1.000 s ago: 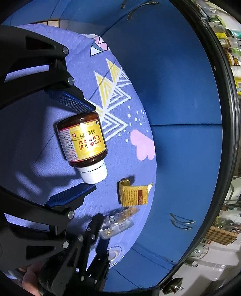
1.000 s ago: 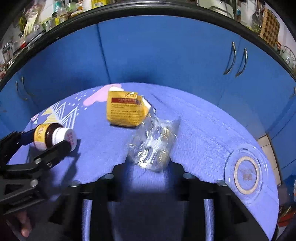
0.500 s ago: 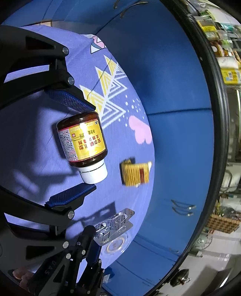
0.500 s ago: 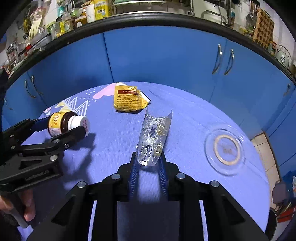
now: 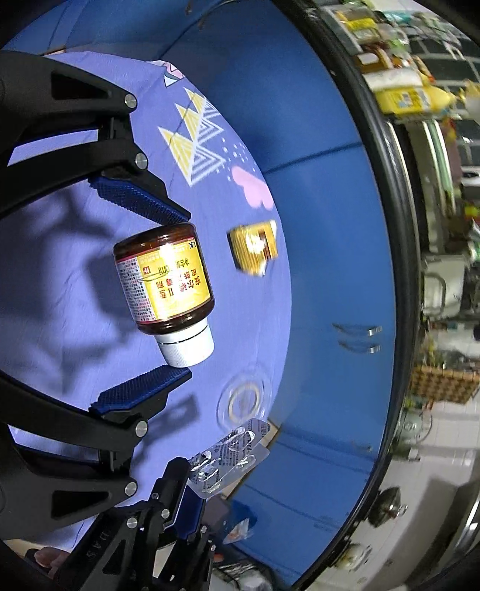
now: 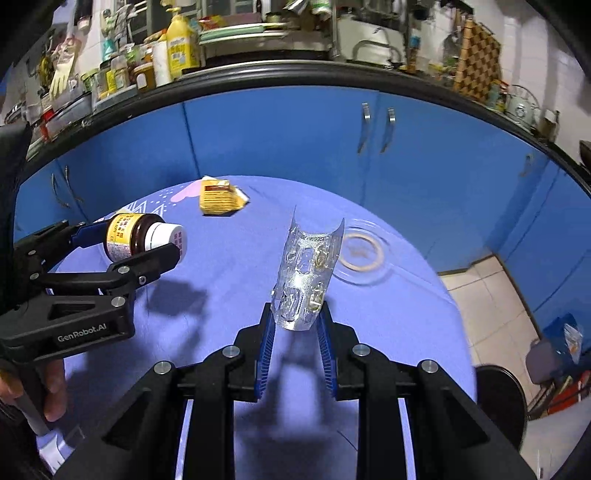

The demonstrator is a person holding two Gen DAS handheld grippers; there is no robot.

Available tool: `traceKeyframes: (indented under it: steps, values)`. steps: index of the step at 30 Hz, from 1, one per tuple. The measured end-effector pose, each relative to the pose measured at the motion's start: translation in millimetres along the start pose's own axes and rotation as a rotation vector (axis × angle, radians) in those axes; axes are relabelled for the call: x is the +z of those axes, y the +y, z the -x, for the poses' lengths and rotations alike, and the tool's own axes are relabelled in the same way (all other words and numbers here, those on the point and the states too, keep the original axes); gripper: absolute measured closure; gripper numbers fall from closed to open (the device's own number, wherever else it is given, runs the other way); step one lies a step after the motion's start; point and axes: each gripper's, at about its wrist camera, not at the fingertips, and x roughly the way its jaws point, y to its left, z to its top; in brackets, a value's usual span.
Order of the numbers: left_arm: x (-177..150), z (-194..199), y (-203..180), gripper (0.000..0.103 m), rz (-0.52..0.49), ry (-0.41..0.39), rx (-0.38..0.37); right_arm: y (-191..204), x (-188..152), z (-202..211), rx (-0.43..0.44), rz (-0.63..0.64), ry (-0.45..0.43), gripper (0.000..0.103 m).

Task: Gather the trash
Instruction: 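Carry the pill blister to the bin with the right gripper while the left carries the bottle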

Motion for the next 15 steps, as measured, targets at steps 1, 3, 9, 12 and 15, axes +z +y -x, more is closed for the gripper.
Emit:
traceKeyframes:
  steps: [1, 3, 9, 12, 15]
  values:
    - [-0.7, 2.8, -5.1, 0.026, -0.009, -0.002, -0.007, -3.6, -3.0, 5.6, -0.008, -0.005, -0.004, 0.08]
    - [-1.6, 10.0, -20.3, 0.026, -0.03, -0.004, -0.024, -10.9, -9.6, 18.1, -0.029, -0.016, -0.014, 0.08]
    - [-2.5, 28.0, -61.9, 0.026, -0.077, -0.001, -0.09, -40.2, -32.2, 55.0, -0.09, -0.051, -0.039, 0.08]
    - [-2.5, 34.0, -82.8, 0.026, -0.107, -0.002, -0.115, -58.7, -44.2, 72.4, -0.125, -0.081, -0.052, 0.08]
    - [-0.9, 38.7, -105.2, 0.026, -0.137, 0.0, -0.143, -79.1, -57.3, 88.3, -0.16, -0.116, -0.061, 0.08]
